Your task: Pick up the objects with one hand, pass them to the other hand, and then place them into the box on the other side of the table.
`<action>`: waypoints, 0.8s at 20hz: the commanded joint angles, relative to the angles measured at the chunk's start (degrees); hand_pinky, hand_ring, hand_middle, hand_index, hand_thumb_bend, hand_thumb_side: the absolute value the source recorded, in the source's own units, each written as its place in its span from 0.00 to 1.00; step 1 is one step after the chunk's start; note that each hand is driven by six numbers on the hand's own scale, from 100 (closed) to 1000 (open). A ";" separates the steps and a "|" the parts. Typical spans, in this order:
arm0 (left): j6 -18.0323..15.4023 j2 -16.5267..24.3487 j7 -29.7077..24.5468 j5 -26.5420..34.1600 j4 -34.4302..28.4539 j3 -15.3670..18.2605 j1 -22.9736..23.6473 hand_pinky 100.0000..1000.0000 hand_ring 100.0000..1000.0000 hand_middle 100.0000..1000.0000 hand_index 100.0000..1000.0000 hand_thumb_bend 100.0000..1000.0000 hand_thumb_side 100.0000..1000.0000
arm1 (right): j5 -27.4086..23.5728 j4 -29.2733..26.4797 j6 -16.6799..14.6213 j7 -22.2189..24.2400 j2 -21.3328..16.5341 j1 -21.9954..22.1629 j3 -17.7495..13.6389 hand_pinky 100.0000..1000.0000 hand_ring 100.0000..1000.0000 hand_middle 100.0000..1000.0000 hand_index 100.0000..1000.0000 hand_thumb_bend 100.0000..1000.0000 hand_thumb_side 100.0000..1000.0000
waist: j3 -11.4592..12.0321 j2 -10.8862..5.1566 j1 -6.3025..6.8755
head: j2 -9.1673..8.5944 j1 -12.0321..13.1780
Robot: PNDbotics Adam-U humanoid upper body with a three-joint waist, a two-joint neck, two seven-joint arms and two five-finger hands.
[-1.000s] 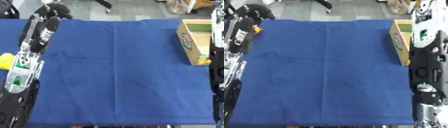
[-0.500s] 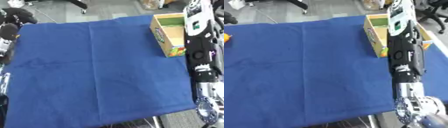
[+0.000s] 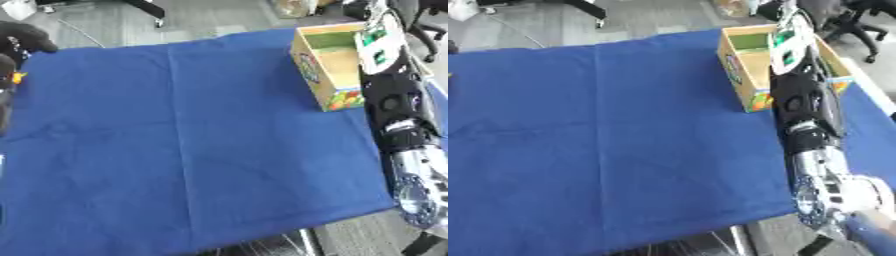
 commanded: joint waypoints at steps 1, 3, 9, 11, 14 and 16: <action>-0.03 1.12 -0.20 -0.02 -1.04 0.68 -0.56 0.82 0.59 0.58 0.68 0.53 0.61 | -1.77 3.34 1.35 -1.62 -2.90 -1.34 0.24 0.84 0.75 0.75 0.66 0.22 0.10 | 0.11 -1.05 0.31 | -0.09 -0.11; -0.01 1.12 -0.25 -0.02 -1.03 0.70 -0.53 0.82 0.59 0.58 0.68 0.53 0.61 | -2.48 5.99 2.29 -2.74 -3.45 -1.38 0.59 0.84 0.75 0.75 0.70 0.23 0.10 | 0.18 -1.11 0.27 | -0.09 -0.08; 0.03 1.08 -0.54 -0.03 -0.98 0.68 -0.56 0.82 0.59 0.58 0.68 0.53 0.61 | -4.31 11.18 4.15 -5.89 -4.54 -1.24 1.97 0.85 0.76 0.75 0.80 0.31 0.18 | 0.24 -1.19 0.14 | -0.09 -0.01; 0.01 1.11 -0.57 -0.05 -0.95 0.70 -0.55 0.82 0.59 0.58 0.68 0.53 0.61 | -4.82 11.99 4.42 -6.48 -4.75 -1.19 2.33 0.85 0.76 0.76 0.83 0.35 0.22 | 0.28 -1.21 0.12 | -0.09 -0.08; 0.00 1.09 -0.57 -0.03 -0.94 0.74 -0.57 0.82 0.59 0.58 0.68 0.53 0.61 | -5.02 12.86 4.67 -6.73 -4.99 -1.15 2.94 0.85 0.77 0.76 0.87 0.42 0.28 | 0.33 -1.24 0.10 | -0.09 -0.14; 0.01 1.11 -0.62 -0.04 -0.89 0.74 -0.56 0.82 0.59 0.58 0.68 0.53 0.61 | -4.65 13.12 5.04 -7.03 -5.09 -1.18 3.16 0.85 0.77 0.76 0.90 0.50 0.34 | 0.35 -1.26 0.08 | -0.09 -0.22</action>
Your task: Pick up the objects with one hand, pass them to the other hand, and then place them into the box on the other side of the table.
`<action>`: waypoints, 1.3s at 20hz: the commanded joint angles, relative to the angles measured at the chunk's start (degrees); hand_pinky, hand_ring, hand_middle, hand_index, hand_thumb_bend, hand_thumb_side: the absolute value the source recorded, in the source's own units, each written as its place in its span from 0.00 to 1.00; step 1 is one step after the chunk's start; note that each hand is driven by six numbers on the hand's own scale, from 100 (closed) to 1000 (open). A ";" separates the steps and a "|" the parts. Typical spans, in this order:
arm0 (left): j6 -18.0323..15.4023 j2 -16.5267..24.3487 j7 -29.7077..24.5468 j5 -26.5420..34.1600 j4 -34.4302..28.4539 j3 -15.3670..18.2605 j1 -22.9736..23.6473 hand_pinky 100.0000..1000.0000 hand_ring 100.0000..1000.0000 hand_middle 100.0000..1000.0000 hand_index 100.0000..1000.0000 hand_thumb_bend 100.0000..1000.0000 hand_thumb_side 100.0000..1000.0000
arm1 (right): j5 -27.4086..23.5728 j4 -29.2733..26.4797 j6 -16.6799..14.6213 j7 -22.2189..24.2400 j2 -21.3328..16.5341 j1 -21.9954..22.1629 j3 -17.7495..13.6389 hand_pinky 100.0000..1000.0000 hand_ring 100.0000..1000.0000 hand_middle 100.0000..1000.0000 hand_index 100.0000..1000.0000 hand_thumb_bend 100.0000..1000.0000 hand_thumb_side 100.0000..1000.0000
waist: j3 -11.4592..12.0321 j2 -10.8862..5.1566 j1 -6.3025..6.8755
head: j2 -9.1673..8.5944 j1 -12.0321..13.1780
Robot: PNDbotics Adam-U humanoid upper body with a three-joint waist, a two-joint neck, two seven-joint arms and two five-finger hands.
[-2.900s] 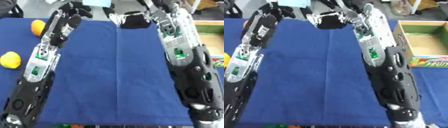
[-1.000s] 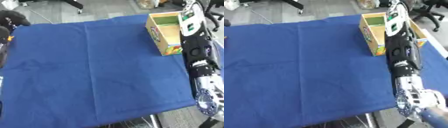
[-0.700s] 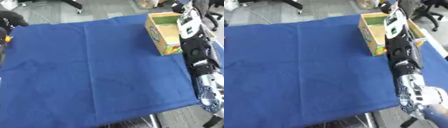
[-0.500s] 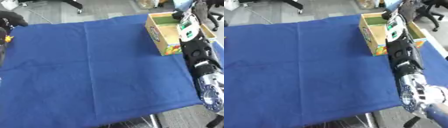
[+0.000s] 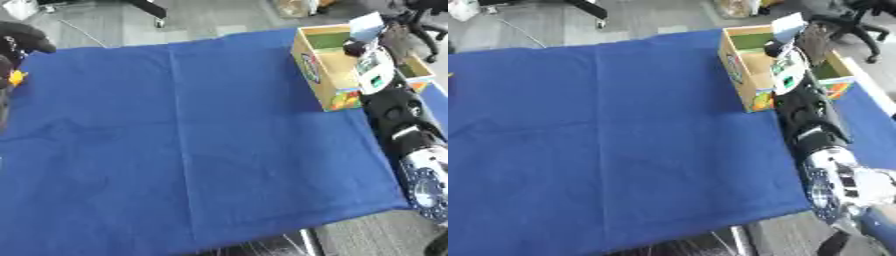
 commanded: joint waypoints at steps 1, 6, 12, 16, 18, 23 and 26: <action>-0.01 1.11 -0.17 -0.04 -0.76 0.43 -0.62 0.82 0.59 0.58 0.68 0.53 0.61 | 0.32 -0.12 0.52 -0.78 -2.35 -1.19 0.50 0.85 0.77 0.76 0.92 0.55 0.37 | 0.06 -1.27 0.07 | -0.10 -0.26; 0.03 1.09 -0.27 -0.03 -0.60 0.44 -0.56 0.82 0.59 0.58 0.68 0.53 0.62 | 1.15 -1.12 1.64 -2.19 -2.24 -1.40 0.26 0.85 0.77 0.77 0.96 0.65 0.45 | 0.09 -1.28 0.05 | -0.10 -0.45; 0.02 1.07 -0.32 -0.01 -0.52 0.48 -0.56 0.82 0.59 0.58 0.68 0.53 0.61 | 2.40 -2.63 1.64 -2.31 -2.11 -1.60 0.15 0.85 0.78 0.78 1.00 0.70 0.48 | 0.08 -1.28 0.03 | -0.10 -0.71; 0.01 1.05 -0.32 -0.02 -0.50 0.53 -0.55 0.82 0.59 0.58 0.68 0.54 0.61 | 3.24 -3.93 1.46 -1.83 -1.99 -1.62 -0.07 0.85 0.78 0.79 1.00 0.69 0.48 | 0.05 -1.29 0.03 | -0.10 -0.81; 0.03 1.02 -0.32 0.03 -0.51 0.53 -0.56 0.82 0.59 0.58 0.68 0.54 0.61 | 3.71 -4.86 1.30 -1.52 -1.81 -1.60 -0.22 0.85 0.78 0.79 1.00 0.69 0.48 | 0.01 -1.29 0.02 | -0.10 -0.81; 0.04 1.02 -0.29 0.02 -0.50 0.66 -0.43 0.82 0.59 0.58 0.68 0.53 0.61 | 5.42 -8.83 0.38 -1.41 -1.45 -1.69 -0.58 0.84 0.76 0.77 1.00 0.65 0.46 | 0.06 -1.32 0.03 | -0.10 -0.63; 0.05 1.02 -0.19 0.00 -0.53 0.78 -0.36 0.82 0.59 0.58 0.68 0.53 0.61 | 5.24 -14.65 -3.84 -1.34 -0.50 -1.66 -0.12 0.82 0.75 0.77 0.99 0.58 0.43 | 0.10 -1.34 0.06 | -0.10 -0.36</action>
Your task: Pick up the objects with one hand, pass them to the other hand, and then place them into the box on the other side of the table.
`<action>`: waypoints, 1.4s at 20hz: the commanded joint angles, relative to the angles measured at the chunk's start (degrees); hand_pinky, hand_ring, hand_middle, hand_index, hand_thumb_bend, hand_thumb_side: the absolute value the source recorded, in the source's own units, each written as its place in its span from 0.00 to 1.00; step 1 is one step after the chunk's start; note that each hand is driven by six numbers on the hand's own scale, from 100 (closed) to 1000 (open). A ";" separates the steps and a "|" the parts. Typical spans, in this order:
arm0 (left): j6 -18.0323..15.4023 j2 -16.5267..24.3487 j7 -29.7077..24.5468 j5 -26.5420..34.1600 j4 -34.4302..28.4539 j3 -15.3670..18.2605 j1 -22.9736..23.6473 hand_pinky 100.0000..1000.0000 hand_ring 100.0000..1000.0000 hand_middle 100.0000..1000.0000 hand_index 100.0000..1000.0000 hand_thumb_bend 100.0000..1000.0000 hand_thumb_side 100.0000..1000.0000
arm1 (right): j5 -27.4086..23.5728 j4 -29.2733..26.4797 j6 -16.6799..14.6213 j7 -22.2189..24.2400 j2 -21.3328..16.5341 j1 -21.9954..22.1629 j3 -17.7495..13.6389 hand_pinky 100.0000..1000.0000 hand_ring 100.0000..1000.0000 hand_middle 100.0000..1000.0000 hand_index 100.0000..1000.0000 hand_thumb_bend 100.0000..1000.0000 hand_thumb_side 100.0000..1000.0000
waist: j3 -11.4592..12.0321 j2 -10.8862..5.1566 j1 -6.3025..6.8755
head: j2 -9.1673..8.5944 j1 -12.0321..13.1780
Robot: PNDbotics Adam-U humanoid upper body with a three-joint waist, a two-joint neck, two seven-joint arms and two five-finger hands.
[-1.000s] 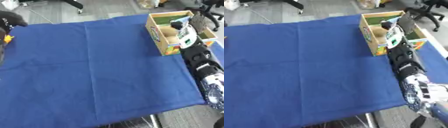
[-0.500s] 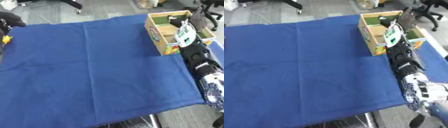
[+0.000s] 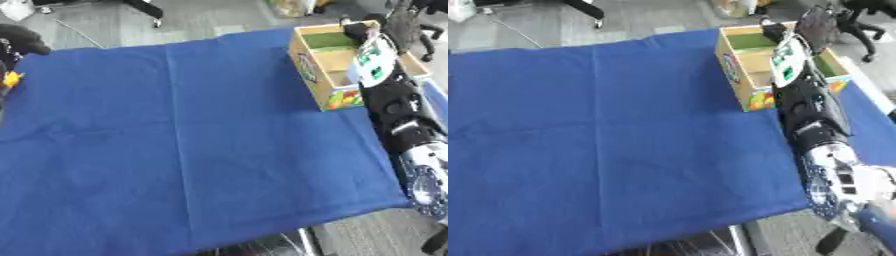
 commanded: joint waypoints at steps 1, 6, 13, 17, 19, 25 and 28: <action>-0.06 1.02 0.00 -0.03 -0.57 0.69 -0.43 0.82 0.59 0.58 0.68 0.53 0.61 | -0.09 -7.44 -4.62 0.55 -0.04 -1.43 0.38 0.82 0.75 0.77 0.99 0.56 0.42 | 0.07 -1.35 0.09 | -0.10 0.25; -0.04 0.94 0.19 -0.26 -0.47 1.02 -0.03 0.82 0.59 0.58 0.68 0.53 0.62 | -4.09 -21.45 -15.23 5.84 2.94 0.12 5.26 0.82 0.75 0.77 0.96 0.46 0.39 | 0.41 -1.43 0.37 | -0.10 0.85; -0.06 1.15 1.01 -0.86 -0.56 2.00 0.79 0.82 0.59 0.58 0.68 0.52 0.62 | -7.71 -38.12 -27.68 16.50 8.65 5.04 14.14 0.84 0.76 0.78 0.96 0.33 0.35 | 1.13 -1.57 1.21 | -0.10 5.31; -0.01 1.51 1.71 -1.35 -0.98 2.85 1.24 0.82 0.59 0.58 0.68 0.52 0.61 | -10.50 -44.27 -31.66 20.72 11.91 8.45 17.25 0.84 0.76 0.78 0.96 0.30 0.34 | 1.30 -1.40 1.56 | -0.10 9.90; -0.01 1.70 2.21 -1.58 -1.30 3.44 1.49 0.82 0.59 0.58 0.68 0.52 0.61 | -11.83 -46.54 -33.08 22.14 12.97 10.23 18.60 0.84 0.76 0.78 0.96 0.29 0.33 | 1.38 -1.26 1.73 | -0.10 12.28; 0.14 2.45 3.49 -2.45 -2.68 5.04 2.40 0.82 0.59 0.58 0.68 0.52 0.61 | -13.90 -51.30 -35.75 25.42 15.08 14.55 21.53 0.84 0.76 0.78 0.96 0.26 0.33 | 1.64 -0.77 2.28 | -0.10 18.71; 0.17 2.76 3.91 -2.96 -3.33 5.60 2.88 0.82 0.59 0.58 0.69 0.52 0.61 | -15.00 -52.76 -36.51 26.70 16.02 16.50 22.51 0.83 0.76 0.78 0.96 0.25 0.33 | 1.80 -0.59 2.59 | -0.10 21.68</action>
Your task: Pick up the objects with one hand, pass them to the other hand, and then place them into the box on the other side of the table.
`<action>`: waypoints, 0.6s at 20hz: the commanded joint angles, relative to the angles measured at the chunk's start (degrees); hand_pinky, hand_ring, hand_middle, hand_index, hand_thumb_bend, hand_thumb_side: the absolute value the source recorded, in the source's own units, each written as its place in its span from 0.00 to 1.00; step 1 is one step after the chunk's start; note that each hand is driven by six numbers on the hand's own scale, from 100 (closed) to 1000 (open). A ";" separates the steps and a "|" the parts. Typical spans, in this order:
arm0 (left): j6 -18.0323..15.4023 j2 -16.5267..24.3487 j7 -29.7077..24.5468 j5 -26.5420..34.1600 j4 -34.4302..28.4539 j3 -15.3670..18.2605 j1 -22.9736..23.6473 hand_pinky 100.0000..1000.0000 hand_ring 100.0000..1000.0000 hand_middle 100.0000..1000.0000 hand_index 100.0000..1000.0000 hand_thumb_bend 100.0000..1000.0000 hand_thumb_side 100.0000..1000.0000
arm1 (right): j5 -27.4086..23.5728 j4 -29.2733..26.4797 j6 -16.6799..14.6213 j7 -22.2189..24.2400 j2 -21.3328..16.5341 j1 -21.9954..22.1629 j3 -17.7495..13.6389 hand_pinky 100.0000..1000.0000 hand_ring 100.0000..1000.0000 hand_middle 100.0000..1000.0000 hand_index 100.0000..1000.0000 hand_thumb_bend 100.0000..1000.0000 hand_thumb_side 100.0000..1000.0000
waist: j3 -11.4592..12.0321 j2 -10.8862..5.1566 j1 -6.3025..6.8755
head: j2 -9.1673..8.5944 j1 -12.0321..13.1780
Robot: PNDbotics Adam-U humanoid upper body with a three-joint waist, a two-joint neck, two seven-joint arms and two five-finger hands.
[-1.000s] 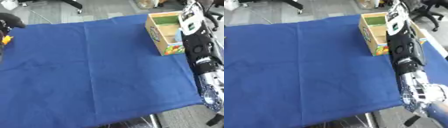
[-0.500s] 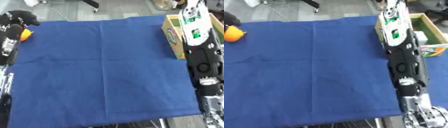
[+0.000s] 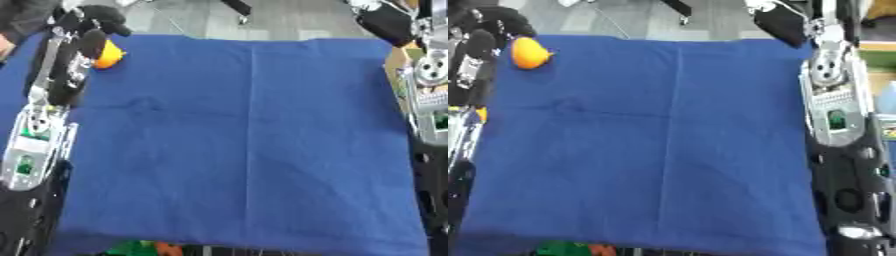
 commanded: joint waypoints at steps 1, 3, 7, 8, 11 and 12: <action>-0.08 1.83 0.64 -0.74 -1.91 1.16 -0.20 0.82 0.59 0.58 0.69 0.52 0.61 | -1.26 -2.60 -0.83 1.54 0.49 0.39 1.01 0.83 0.76 0.78 0.96 0.25 0.33 | 0.06 -0.57 0.88 | -0.11 3.06; -0.08 1.95 0.91 -1.22 -2.23 1.62 0.18 0.82 0.59 0.58 0.69 0.51 0.61 | -1.68 -2.64 -1.14 2.41 0.72 1.56 1.37 0.82 0.76 0.78 0.96 0.25 0.33 | 0.12 -0.47 1.02 | -0.11 4.49; -0.25 2.95 1.21 -2.76 -2.74 2.47 0.73 0.82 0.59 0.59 0.69 0.51 0.62 | -3.06 -2.38 -1.54 3.36 0.97 3.72 1.58 0.80 0.75 0.77 0.96 0.24 0.32 | 0.14 -0.31 1.22 | -0.11 6.20; -0.43 3.59 1.29 -3.18 -2.77 2.69 0.87 0.82 0.59 0.59 0.70 0.51 0.62 | -3.28 -2.30 -1.62 3.54 0.99 4.27 1.57 0.80 0.75 0.77 0.96 0.24 0.32 | 0.11 -0.28 1.25 | -0.11 6.50; -1.35 6.60 1.90 -4.66 -2.19 3.46 1.49 0.82 0.59 0.59 0.70 0.50 0.61 | -3.90 -1.76 -1.80 4.08 0.92 5.63 1.71 0.80 0.75 0.77 0.96 0.24 0.32 | 0.03 -0.24 1.32 | -0.11 7.19; -1.82 8.00 2.20 -5.32 -1.79 3.73 1.78 0.82 0.59 0.59 0.70 0.50 0.61 | -4.12 -1.52 -1.86 4.28 0.81 6.02 1.78 0.79 0.75 0.77 0.96 0.23 0.32 | 0.02 -0.24 1.35 | -0.11 7.36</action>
